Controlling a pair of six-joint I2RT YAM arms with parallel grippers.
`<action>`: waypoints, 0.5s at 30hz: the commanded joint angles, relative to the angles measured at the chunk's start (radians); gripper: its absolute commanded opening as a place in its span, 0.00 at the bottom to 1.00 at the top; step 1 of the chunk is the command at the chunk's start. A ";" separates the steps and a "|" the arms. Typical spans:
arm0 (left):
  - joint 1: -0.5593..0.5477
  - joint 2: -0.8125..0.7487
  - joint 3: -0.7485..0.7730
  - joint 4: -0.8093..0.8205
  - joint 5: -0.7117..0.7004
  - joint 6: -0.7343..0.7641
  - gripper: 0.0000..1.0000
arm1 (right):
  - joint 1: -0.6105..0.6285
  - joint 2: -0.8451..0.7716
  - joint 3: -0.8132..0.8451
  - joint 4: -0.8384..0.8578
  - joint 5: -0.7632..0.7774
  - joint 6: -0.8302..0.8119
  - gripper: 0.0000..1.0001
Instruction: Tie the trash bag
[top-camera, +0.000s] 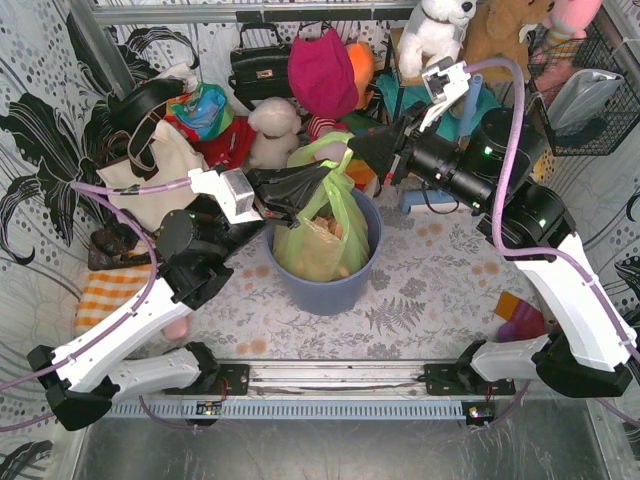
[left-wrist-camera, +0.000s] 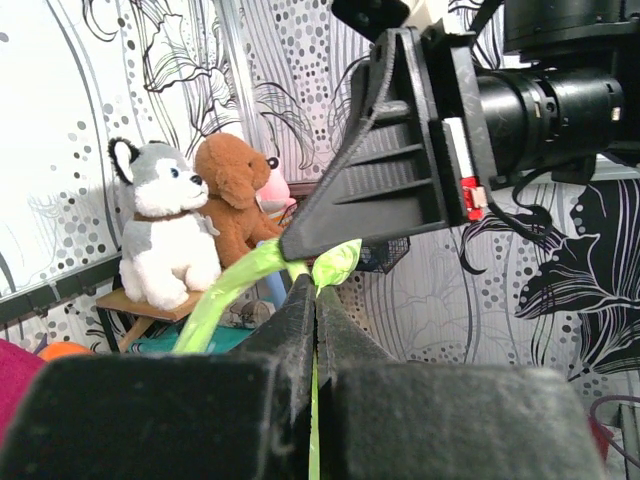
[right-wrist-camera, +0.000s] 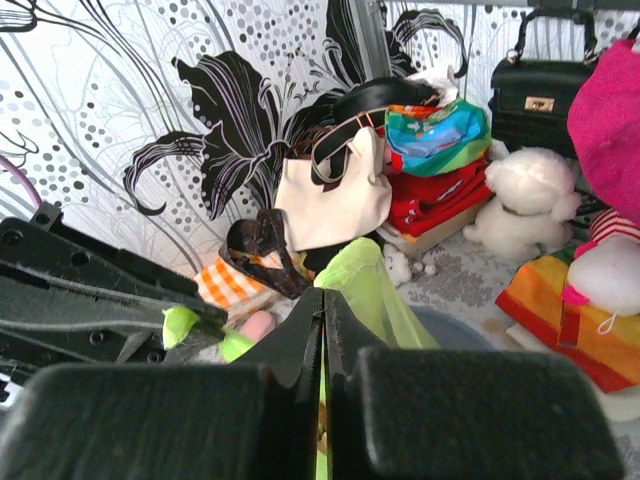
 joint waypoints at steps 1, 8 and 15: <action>0.003 -0.023 -0.012 0.070 -0.046 0.027 0.01 | 0.004 -0.042 -0.042 0.014 -0.034 0.065 0.00; 0.003 -0.034 -0.027 0.064 -0.029 0.018 0.01 | 0.004 -0.041 -0.032 0.006 -0.033 0.034 0.08; 0.003 -0.049 -0.039 0.030 0.031 0.009 0.01 | 0.004 0.000 0.055 -0.040 -0.109 -0.191 0.49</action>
